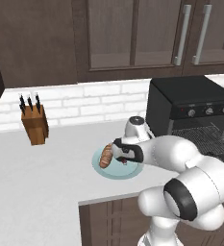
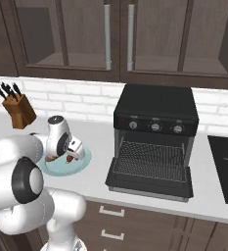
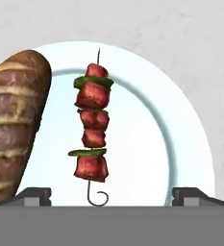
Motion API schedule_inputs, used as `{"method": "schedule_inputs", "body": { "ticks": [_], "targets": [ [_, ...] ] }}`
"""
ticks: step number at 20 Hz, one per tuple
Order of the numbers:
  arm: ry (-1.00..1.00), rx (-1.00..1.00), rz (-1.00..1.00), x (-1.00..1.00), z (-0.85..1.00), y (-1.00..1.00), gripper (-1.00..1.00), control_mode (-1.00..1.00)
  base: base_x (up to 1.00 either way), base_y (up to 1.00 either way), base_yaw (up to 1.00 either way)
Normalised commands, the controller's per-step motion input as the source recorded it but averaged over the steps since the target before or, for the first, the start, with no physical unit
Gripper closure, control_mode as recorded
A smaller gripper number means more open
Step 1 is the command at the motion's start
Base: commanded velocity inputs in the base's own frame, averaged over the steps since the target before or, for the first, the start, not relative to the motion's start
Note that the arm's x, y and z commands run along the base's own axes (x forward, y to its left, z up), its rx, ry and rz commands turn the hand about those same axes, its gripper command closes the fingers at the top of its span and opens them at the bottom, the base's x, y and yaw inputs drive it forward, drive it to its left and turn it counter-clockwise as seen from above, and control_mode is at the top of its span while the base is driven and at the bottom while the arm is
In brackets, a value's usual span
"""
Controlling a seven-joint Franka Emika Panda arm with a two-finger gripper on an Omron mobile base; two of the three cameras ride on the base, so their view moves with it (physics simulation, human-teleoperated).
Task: Pick up the kebab skewer and baguette bread, and place them inside the toaster oven. Close the toaster oven door and start by setting the timer.
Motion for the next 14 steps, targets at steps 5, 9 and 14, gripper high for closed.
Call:
{"method": "schedule_inputs", "body": {
  "ticks": [5,9,14],
  "targets": [
    [0.0,0.0,0.0,0.04,-0.35,0.0,-1.0,-1.0,0.0,0.0,0.0],
    [0.02,0.0,0.0,0.13,-0.3,0.0,-1.0,-1.0,0.0,0.0,0.0],
    [0.01,0.0,0.0,0.27,-0.15,0.01,-1.0,-1.0,0.0,0.0,0.0]
  ]
}}
